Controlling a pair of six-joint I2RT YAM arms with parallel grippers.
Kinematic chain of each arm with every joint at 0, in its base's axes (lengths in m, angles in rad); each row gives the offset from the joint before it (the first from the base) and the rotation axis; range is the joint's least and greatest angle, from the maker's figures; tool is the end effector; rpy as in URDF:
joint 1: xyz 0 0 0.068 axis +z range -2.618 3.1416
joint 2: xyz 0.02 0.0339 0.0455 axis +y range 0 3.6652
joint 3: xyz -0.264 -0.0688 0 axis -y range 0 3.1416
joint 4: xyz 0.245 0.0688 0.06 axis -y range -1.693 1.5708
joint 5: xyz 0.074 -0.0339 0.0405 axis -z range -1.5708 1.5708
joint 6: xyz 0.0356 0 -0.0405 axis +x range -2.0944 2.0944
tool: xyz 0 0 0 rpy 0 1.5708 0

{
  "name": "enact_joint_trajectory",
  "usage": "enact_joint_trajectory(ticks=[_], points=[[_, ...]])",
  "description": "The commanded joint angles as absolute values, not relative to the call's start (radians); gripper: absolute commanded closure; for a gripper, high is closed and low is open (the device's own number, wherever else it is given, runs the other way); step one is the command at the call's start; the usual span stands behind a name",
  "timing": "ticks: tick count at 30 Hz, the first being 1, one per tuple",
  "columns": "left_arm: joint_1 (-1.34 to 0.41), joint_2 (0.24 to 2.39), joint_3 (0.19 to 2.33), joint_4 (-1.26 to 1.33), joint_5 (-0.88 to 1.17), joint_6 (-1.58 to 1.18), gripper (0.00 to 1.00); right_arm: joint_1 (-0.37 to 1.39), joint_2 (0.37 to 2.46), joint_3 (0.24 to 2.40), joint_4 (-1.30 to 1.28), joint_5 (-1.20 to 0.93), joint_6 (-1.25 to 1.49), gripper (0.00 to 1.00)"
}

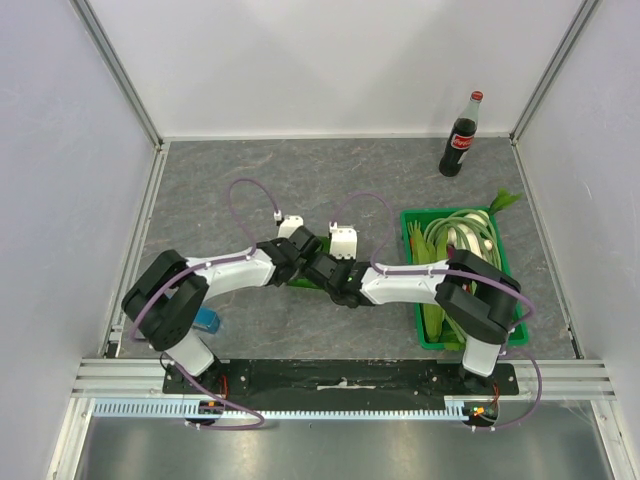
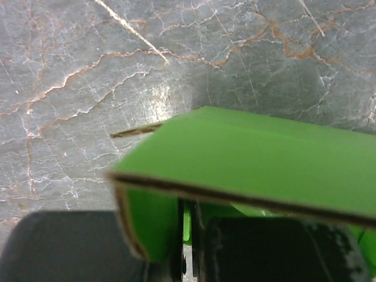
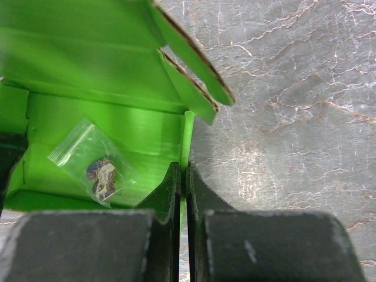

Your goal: Fold the paper box

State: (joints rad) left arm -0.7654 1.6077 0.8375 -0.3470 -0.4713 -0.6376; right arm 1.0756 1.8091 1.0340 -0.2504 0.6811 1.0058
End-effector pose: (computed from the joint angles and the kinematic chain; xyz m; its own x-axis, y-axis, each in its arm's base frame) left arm 0.2230 -0.1918 0.1548 -0.8029 0.0359 -0.5951 -0.0051 0.9977 0.0671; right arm 0.1870 0.2991 0.1545 -0.6638 0.1517 -0.7324 0.0603 0.9869 0.1498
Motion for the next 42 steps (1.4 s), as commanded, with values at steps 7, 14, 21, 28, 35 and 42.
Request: enact_joint_trajectory(ticks=[7, 14, 21, 28, 35, 42], points=[[-0.862, 1.832, 0.890, -0.430, -0.603, -0.727, 0.98, 1.083, 1.758, 0.942, -0.112, 0.660, 1.020, 1.00], [-0.816, 1.628, 0.788, -0.246, -0.379, -0.644, 0.87, 1.069, 1.746, 0.930, -0.109, 0.658, 1.003, 1.00], [-0.776, 1.456, 0.776, -0.242, -0.308, -0.618, 0.48, 1.065, 1.744, 0.946, -0.113, 0.663, 0.963, 1.00], [-0.738, 1.274, 0.726, -0.264, -0.259, -0.623, 0.33, 1.065, 1.744, 0.973, -0.124, 0.669, 0.907, 1.00], [-0.603, 1.105, 0.625, -0.281, -0.233, -0.637, 0.33, 1.031, 1.747, 0.985, -0.130, 0.646, 0.835, 0.97], [-0.522, 1.052, 0.561, -0.134, -0.155, -0.643, 0.29, 0.989, 1.714, 0.991, -0.124, 0.612, 0.735, 0.71]])
